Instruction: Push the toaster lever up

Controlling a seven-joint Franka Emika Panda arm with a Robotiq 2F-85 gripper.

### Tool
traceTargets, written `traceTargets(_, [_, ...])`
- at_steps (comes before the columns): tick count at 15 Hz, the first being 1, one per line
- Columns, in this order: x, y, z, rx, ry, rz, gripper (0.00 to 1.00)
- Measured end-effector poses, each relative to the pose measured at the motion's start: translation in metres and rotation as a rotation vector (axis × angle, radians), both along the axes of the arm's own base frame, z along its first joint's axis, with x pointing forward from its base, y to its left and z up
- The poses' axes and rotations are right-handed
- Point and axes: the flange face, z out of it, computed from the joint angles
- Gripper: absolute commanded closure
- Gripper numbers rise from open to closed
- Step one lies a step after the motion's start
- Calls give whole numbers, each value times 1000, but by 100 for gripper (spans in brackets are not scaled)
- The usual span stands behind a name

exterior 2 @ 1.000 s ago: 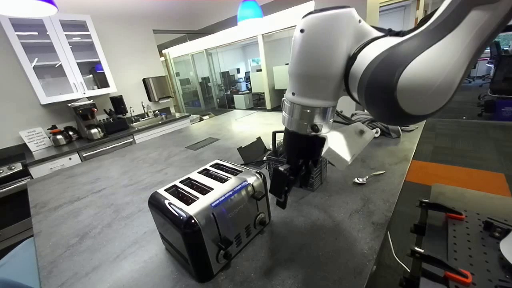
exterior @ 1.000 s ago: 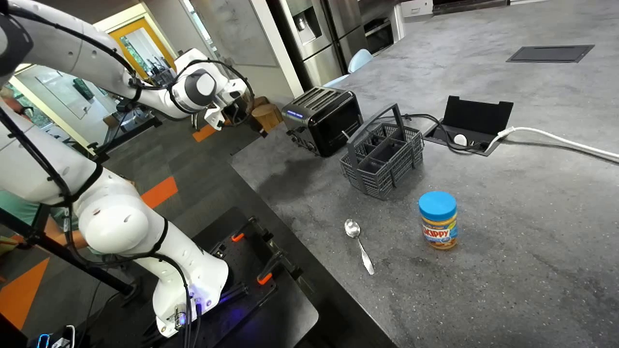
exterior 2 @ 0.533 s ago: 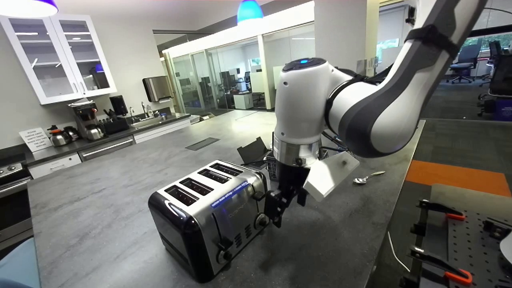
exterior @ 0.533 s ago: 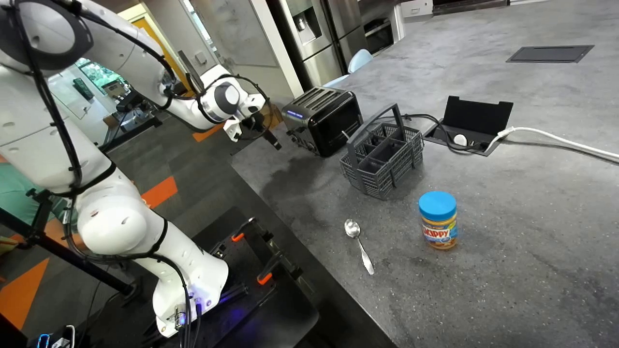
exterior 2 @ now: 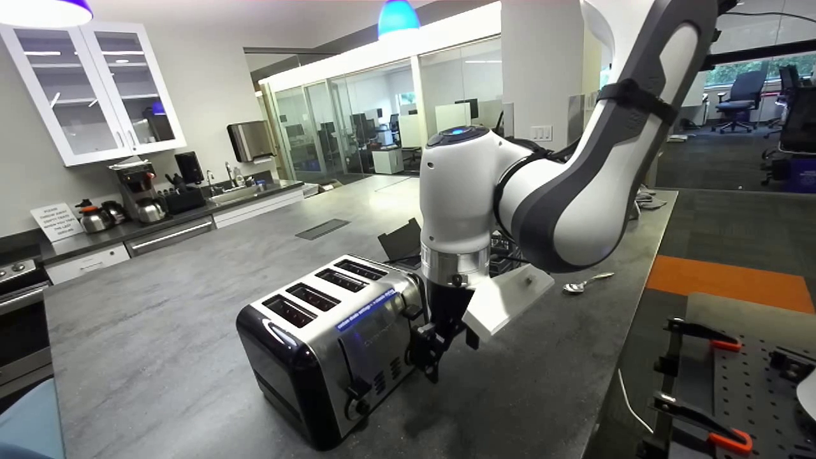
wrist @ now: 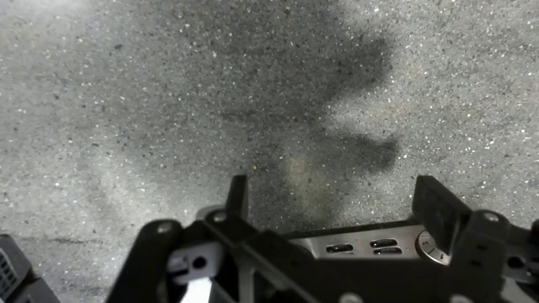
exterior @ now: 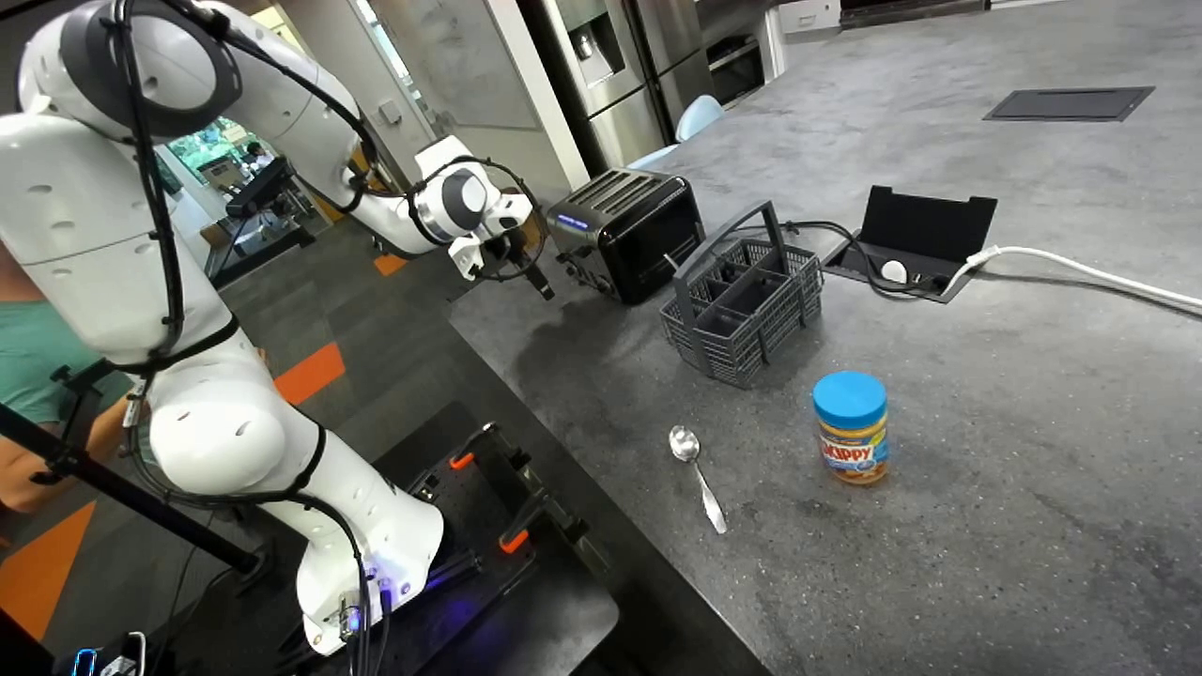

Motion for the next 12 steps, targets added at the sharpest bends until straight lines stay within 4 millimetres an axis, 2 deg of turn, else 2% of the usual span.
traceTargets(2, [0, 0, 0, -4, -3, 8, 0])
traceTargets(3, [0, 0, 0, -13, -12, 28, 3])
traceTargets(4, [0, 2, 0, -21, -31, 57, 26])
traceTargets(6, [-1, 6, -2, -24, -86, 103, 32])
traceTargets(12, [-7, 23, -10, -25, -208, 167, 79])
